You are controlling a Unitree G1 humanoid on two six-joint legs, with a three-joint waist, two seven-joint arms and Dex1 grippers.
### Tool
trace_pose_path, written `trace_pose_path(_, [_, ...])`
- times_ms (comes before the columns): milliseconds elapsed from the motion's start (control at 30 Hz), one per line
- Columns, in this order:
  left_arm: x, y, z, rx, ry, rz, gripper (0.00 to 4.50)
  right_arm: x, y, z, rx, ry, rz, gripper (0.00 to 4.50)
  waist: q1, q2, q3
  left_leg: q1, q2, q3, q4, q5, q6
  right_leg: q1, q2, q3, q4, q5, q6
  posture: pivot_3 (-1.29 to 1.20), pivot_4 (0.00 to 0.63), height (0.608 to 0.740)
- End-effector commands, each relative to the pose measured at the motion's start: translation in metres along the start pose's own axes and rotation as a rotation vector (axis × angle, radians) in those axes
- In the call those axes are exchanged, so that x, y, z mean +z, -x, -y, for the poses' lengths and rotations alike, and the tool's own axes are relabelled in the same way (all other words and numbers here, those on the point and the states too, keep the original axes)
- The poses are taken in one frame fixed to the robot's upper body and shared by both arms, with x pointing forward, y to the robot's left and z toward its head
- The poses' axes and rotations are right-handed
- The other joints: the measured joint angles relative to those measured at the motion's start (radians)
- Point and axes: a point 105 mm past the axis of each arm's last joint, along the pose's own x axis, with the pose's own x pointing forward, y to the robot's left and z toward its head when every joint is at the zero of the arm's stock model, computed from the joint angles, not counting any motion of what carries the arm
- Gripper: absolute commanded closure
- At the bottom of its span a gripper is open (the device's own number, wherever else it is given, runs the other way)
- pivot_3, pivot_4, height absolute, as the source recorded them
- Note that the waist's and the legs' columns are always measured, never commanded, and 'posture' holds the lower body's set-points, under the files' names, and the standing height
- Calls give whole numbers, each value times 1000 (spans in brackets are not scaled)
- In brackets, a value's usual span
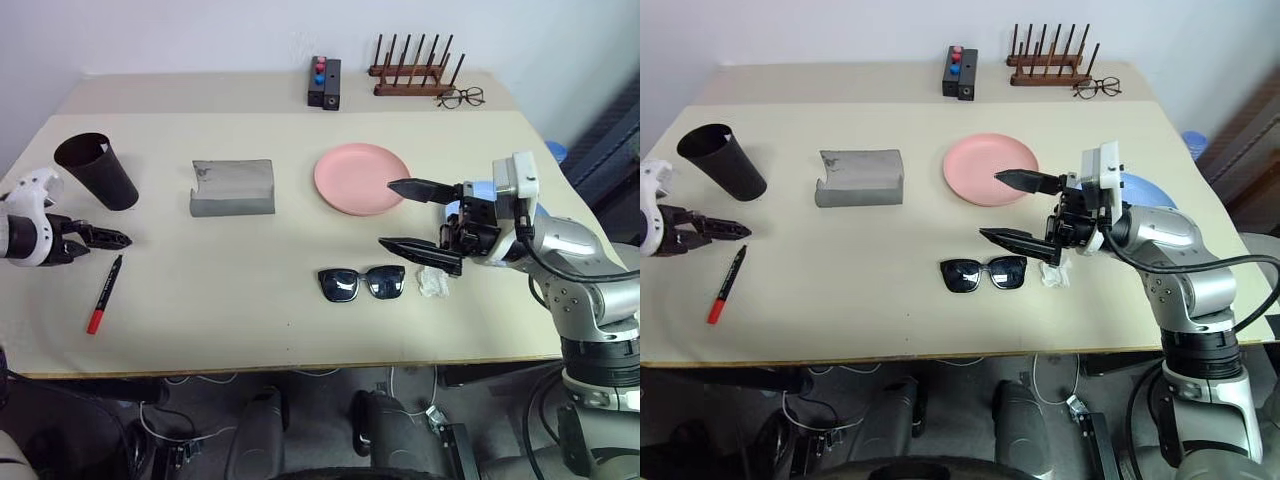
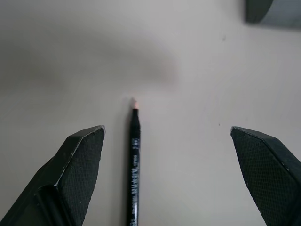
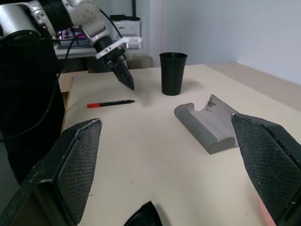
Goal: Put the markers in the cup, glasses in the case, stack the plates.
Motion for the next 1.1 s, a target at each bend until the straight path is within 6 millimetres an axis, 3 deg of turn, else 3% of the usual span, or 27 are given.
trace_pose_path(33, [-5,-5,-6,32,-41,-73,74,9,0,-2,-5,45,22,0,0,0,0,0,0,0,0,0,0,0,0,0,0,0,0,0,150,740])
trace_pose_path(700, [9,-22,-4,9,-115,-136,74,9,6,2,-43,57,7,0,4,-1,1,-1,0,0,1,0,0,0,0,0,0,0,0,0,150,740])
trace_pose_path(800, [4,-24,-5,0,-111,-164,911,9,7,3,-50,60,5,0,4,-1,1,-1,0,0,1,0,0,0,0,0,0,0,0,0,150,740])
trace_pose_path(1033, [0,-29,-4,-11,-85,-174,4477,10,5,4,-60,65,3,0,5,-1,1,-2,0,0,1,0,0,0,0,0,0,0,0,0,150,740])
trace_pose_path(1100, [3,-28,-5,-1,-82,-155,4477,10,5,4,-61,65,3,0,4,-1,1,-1,0,0,1,0,0,0,0,0,0,0,0,0,150,740])
